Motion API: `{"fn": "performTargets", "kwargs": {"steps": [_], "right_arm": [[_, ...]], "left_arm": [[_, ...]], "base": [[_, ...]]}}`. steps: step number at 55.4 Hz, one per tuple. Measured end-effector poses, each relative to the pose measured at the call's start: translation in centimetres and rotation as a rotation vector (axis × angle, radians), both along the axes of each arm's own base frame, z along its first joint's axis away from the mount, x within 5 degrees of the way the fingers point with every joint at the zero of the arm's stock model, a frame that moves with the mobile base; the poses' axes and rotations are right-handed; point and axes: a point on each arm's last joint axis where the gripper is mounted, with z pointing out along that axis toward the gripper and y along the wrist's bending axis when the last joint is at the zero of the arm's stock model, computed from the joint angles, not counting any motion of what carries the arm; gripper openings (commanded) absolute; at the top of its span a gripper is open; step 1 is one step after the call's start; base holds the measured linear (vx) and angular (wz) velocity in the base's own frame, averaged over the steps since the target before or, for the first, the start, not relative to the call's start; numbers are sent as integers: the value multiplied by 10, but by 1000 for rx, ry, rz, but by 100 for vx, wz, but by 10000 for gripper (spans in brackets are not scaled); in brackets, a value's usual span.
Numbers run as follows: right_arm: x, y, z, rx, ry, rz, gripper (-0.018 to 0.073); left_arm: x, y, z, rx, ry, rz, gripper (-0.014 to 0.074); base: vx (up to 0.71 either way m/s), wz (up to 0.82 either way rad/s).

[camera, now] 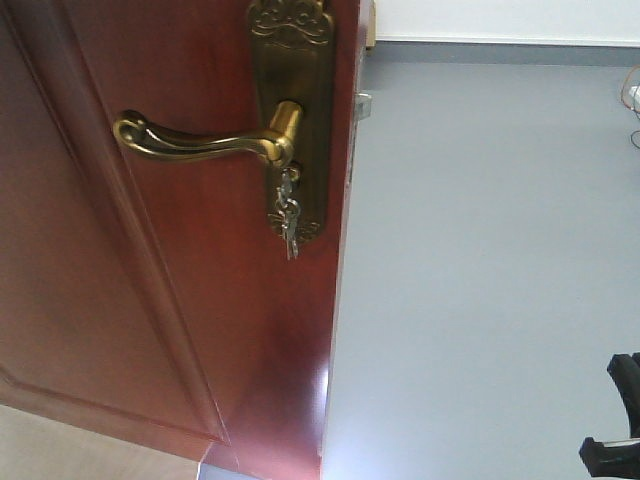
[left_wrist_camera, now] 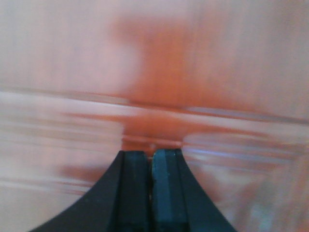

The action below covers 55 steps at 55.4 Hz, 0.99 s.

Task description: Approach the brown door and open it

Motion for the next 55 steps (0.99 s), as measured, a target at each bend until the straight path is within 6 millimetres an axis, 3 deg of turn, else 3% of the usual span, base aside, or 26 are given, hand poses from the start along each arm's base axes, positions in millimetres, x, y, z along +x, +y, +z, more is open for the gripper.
{"fn": "performTargets", "kwargs": {"steps": [55], "right_arm": [[0, 0, 0, 0, 0, 0, 0]], "left_arm": [[0, 1, 0, 0, -3, 7, 175]], "base": [[5, -1]]}}
